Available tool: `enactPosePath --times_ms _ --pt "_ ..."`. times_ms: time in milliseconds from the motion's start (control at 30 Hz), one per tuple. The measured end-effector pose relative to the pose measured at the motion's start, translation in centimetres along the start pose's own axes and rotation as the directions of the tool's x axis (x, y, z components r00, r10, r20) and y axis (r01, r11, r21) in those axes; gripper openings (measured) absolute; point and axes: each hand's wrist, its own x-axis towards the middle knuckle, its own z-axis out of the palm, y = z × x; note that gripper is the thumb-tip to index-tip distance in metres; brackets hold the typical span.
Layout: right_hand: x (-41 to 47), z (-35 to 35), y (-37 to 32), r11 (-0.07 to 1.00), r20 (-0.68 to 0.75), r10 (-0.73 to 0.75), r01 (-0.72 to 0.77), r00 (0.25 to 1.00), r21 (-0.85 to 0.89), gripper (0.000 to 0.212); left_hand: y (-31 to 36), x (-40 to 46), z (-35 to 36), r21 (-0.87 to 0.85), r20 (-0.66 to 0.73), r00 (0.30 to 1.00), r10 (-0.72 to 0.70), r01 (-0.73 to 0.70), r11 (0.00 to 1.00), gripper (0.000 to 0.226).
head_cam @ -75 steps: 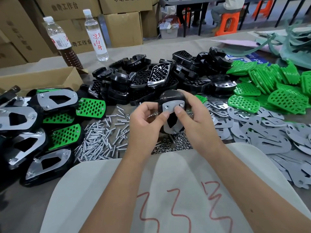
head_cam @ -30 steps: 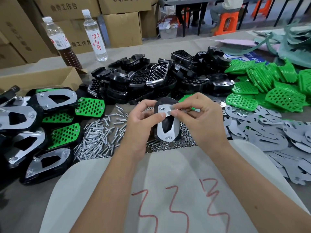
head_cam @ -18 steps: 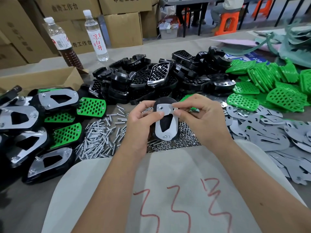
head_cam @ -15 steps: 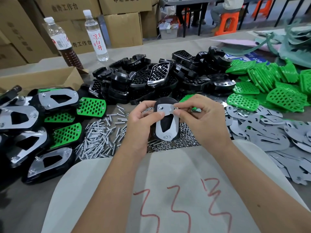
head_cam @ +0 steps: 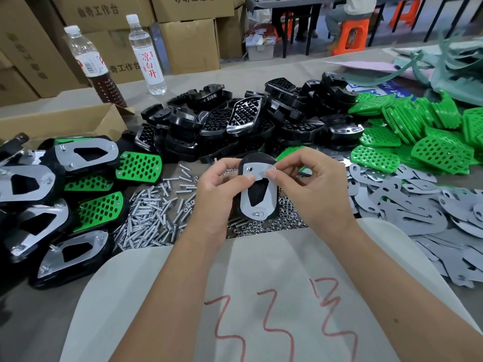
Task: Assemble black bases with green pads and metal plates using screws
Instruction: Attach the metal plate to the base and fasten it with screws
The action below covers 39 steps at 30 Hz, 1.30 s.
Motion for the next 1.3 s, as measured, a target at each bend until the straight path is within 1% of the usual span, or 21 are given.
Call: enactPosePath --times_ms 133,300,433,533,633,700,767,900,967,1000,1033,1100,1167,1200,1233,1267,1300 --pt "0.07 -0.02 -0.15 0.999 0.03 -0.045 0.046 0.999 -0.02 0.01 -0.06 -0.04 -0.13 0.013 0.011 1.0 0.014 -0.014 1.0 0.017" --pt "-0.02 -0.04 -0.02 1.0 0.033 -0.016 0.016 0.999 0.001 0.012 0.06 -0.06 0.04 -0.012 -0.013 1.0 0.011 -0.011 1.0 0.025" --pt "0.01 0.02 0.03 0.998 -0.013 -0.042 0.042 0.999 -0.036 0.005 0.01 -0.09 0.0 -0.004 0.005 1.0 0.016 -0.016 1.0 0.022" --pt "-0.04 0.21 -0.02 0.999 -0.039 -0.031 0.03 0.999 -0.044 0.01 -0.04 -0.16 0.04 0.017 0.017 0.999 0.027 -0.027 0.999 0.022" --pt "0.08 0.31 -0.12 0.999 -0.012 -0.032 0.031 0.999 -0.025 0.015 -0.05 -0.13 0.0 0.014 0.03 0.999 0.034 -0.035 0.999 0.02" --pt "0.15 0.2 0.06 0.999 0.016 -0.035 0.035 0.999 0.004 0.012 -0.13 -0.1 -0.09 0.025 0.034 0.999 0.04 -0.041 0.999 0.019" --pt "0.14 0.1 0.0 1.0 0.021 -0.018 0.017 1.0 0.024 0.01 -0.21 0.0 -0.14 0.014 0.017 0.999 0.048 -0.048 0.999 0.018" --pt "-0.07 0.07 -0.31 0.999 0.025 0.011 -0.012 1.0 0.043 0.008 -0.36 0.26 -0.09 -0.033 -0.058 0.997 0.05 -0.052 0.998 0.015" --pt "0.0 -0.04 -0.06 0.999 -0.02 0.03 -0.029 0.999 0.037 0.025 -0.42 0.38 -0.13 -0.057 -0.082 0.996 0.046 -0.051 0.997 0.012" --pt "-0.04 -0.13 0.07 0.998 -0.027 0.04 -0.039 0.999 0.041 0.027 -0.48 0.38 -0.15 -0.062 -0.087 0.995 0.048 -0.054 0.997 0.012" --pt "-0.04 -0.12 -0.07 0.997 -0.024 0.051 -0.05 0.998 0.063 0.024 -0.48 0.41 -0.17 -0.061 -0.081 0.995 0.052 -0.057 0.996 0.012" --pt "-0.04 -0.04 -0.43 0.994 0.035 0.056 -0.059 0.998 0.088 0.01 -0.44 0.33 -0.13 -0.045 -0.06 0.997 0.054 -0.057 0.997 0.013" --pt "-0.06 0.08 -0.66 0.996 0.099 0.049 -0.056 0.994 0.072 0.014 -0.5 0.37 -0.15 -0.039 -0.071 0.996 0.056 -0.058 0.998 0.017" --pt "0.01 0.01 -0.52 0.994 0.11 0.053 -0.063 0.992 0.09 0.01 -0.49 0.46 -0.21 -0.05 -0.093 0.994 0.054 -0.058 0.997 0.017" --pt "0.03 -0.12 -0.43 0.989 0.089 0.071 -0.082 0.993 0.122 0.017 -0.53 0.56 -0.26 -0.067 -0.115 0.992 0.048 -0.056 0.996 0.016" --pt "0.02 -0.25 -0.08 0.986 0.046 0.076 -0.082 0.996 0.145 0.033 -0.58 0.64 -0.28 -0.082 -0.13 0.991 0.039 -0.05 0.995 0.013" --pt "0.0 -0.33 0.02 0.984 0.019 0.084 -0.086 0.996 0.158 0.042 -0.6 0.71 -0.27 -0.09 -0.134 0.99 0.035 -0.048 0.995 0.011"
